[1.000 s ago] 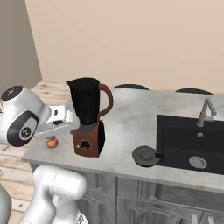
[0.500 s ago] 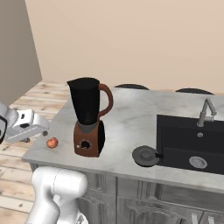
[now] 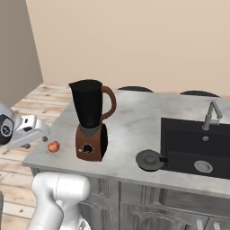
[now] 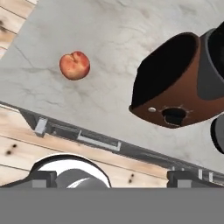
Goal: Open the blender lid, put the peach in the blender, close the lid, and start the blender.
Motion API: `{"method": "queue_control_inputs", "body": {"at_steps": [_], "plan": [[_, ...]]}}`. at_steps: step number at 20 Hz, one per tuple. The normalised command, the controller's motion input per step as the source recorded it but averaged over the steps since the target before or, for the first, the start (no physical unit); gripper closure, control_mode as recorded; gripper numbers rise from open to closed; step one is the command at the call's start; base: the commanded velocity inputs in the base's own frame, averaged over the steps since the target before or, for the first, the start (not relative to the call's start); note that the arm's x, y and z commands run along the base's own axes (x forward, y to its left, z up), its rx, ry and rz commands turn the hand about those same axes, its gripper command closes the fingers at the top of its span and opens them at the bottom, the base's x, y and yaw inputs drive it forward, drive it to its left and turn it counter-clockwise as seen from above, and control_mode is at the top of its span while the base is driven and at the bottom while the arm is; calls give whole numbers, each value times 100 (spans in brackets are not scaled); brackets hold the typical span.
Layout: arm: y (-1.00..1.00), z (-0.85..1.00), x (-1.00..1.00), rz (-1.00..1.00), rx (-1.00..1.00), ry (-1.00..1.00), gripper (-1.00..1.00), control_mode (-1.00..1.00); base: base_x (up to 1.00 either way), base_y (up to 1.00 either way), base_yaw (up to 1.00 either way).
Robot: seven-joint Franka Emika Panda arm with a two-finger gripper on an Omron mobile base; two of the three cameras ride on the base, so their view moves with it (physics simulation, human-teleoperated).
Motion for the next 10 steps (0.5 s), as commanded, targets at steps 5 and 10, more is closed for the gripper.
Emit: {"method": "queue_control_inputs", "body": {"at_steps": [5, 10], "plan": [[2, -32, 36, 4, 0, 6, -100, -100, 0, 0, 0], [4, -43, 25, 4, 0, 9, -100, -100, 0, 0, 0]]}}
